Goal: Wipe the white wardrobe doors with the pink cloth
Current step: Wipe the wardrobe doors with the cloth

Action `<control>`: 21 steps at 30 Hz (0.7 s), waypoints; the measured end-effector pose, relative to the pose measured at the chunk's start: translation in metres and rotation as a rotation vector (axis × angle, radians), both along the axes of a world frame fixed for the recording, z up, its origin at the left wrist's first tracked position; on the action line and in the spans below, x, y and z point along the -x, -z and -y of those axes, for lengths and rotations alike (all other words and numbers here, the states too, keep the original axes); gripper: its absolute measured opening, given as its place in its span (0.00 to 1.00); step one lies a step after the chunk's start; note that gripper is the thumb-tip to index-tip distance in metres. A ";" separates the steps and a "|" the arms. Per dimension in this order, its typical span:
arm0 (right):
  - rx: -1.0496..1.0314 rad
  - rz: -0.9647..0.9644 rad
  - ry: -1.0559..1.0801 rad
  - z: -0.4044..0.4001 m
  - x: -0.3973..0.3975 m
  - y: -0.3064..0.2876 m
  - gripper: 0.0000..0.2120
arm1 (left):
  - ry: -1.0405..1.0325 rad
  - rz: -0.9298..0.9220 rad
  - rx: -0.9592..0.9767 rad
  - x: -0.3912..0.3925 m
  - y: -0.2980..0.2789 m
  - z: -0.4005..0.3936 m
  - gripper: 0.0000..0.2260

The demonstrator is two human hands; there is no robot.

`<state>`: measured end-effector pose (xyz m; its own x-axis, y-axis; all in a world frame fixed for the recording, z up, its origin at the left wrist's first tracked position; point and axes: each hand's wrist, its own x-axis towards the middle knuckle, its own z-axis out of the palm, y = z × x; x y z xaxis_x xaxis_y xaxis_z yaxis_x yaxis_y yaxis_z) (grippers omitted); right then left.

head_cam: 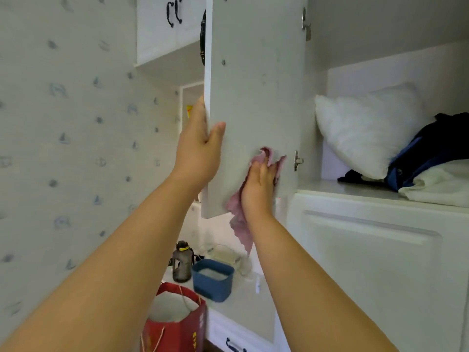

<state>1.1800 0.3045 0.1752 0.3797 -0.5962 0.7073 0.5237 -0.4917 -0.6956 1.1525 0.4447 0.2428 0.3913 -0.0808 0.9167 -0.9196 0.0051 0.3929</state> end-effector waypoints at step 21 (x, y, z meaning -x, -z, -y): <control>-0.460 -0.541 -0.323 0.100 -0.035 -0.008 0.08 | -0.309 0.132 0.076 -0.023 0.010 0.007 0.22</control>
<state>1.2149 0.2045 0.1832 0.8062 -0.5858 0.0826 0.1217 0.0276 -0.9922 1.1754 0.4376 0.2325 0.2644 0.0932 0.9599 -0.9251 -0.2567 0.2798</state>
